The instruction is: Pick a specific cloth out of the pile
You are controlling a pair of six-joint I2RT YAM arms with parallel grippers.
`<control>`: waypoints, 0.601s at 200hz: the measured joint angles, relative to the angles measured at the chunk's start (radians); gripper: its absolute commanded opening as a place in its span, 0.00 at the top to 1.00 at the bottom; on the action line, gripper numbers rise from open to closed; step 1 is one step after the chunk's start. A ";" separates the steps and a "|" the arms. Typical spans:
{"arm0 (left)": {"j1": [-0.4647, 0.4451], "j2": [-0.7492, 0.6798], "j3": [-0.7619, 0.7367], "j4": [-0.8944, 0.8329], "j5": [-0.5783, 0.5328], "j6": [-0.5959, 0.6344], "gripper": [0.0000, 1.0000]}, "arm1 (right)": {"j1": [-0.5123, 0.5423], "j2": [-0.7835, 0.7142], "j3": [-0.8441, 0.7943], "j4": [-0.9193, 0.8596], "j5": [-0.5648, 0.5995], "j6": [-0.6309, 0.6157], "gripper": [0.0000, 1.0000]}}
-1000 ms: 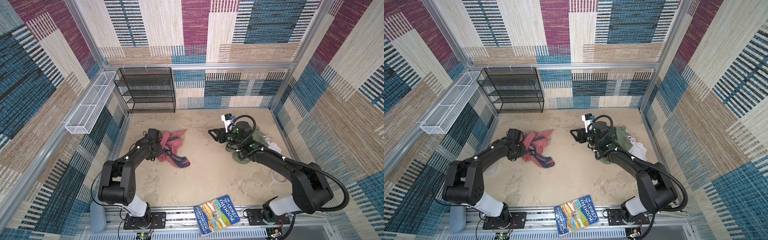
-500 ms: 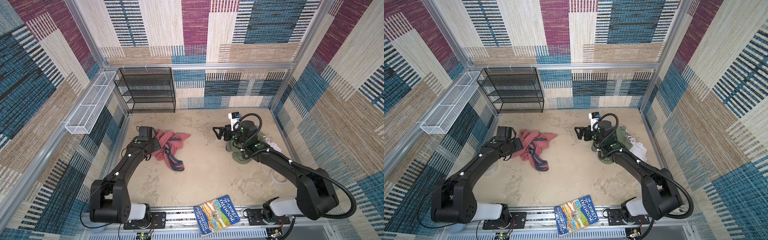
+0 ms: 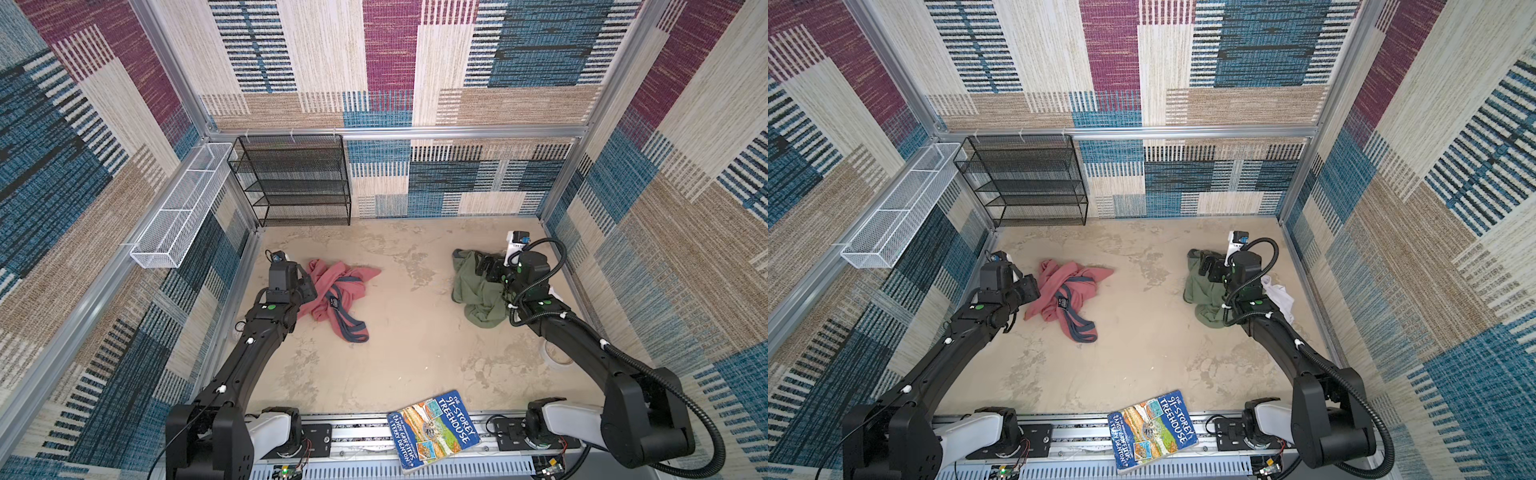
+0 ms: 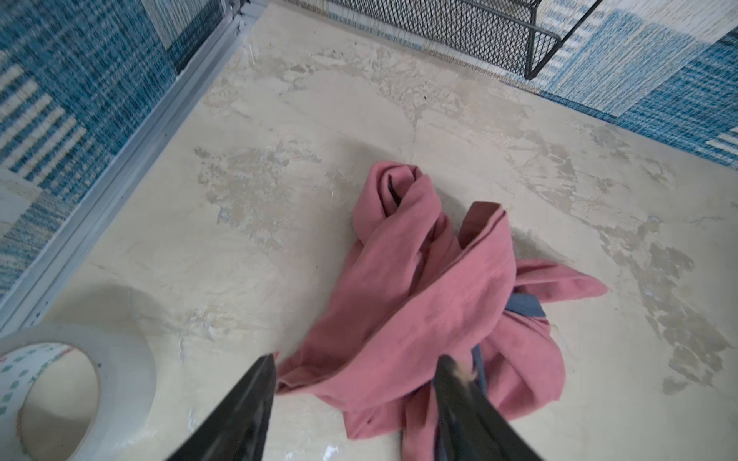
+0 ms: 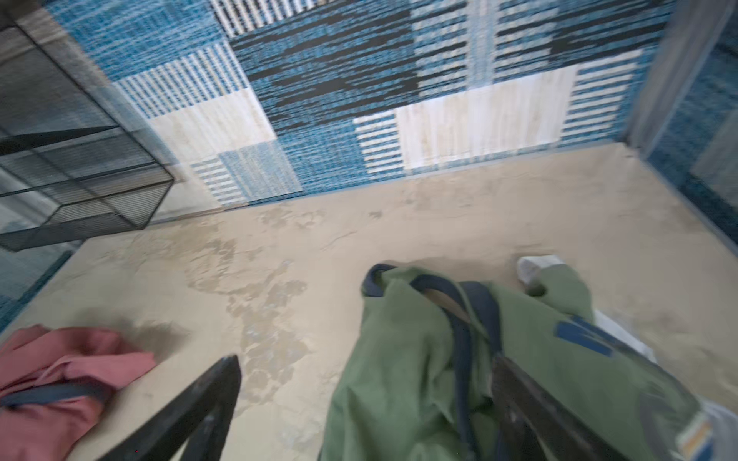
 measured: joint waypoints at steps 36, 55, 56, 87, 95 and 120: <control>0.002 -0.016 -0.147 0.207 0.002 0.104 0.34 | -0.022 -0.012 -0.151 0.152 0.123 -0.101 0.00; 0.003 -0.014 -0.191 0.290 0.003 0.151 0.34 | -0.041 -0.006 -0.236 0.256 0.174 -0.140 0.00; 0.004 -0.013 -0.192 0.293 0.003 0.153 0.34 | -0.043 -0.005 -0.241 0.264 0.177 -0.142 0.00; 0.007 0.019 -0.244 0.413 0.005 0.215 0.33 | -0.052 0.066 -0.328 0.470 0.217 -0.186 0.00; 0.008 0.031 -0.265 0.444 0.006 0.225 0.34 | -0.053 0.087 -0.346 0.518 0.225 -0.192 0.00; 0.015 0.072 -0.331 0.550 0.013 0.250 0.34 | -0.057 0.146 -0.381 0.642 0.233 -0.216 0.00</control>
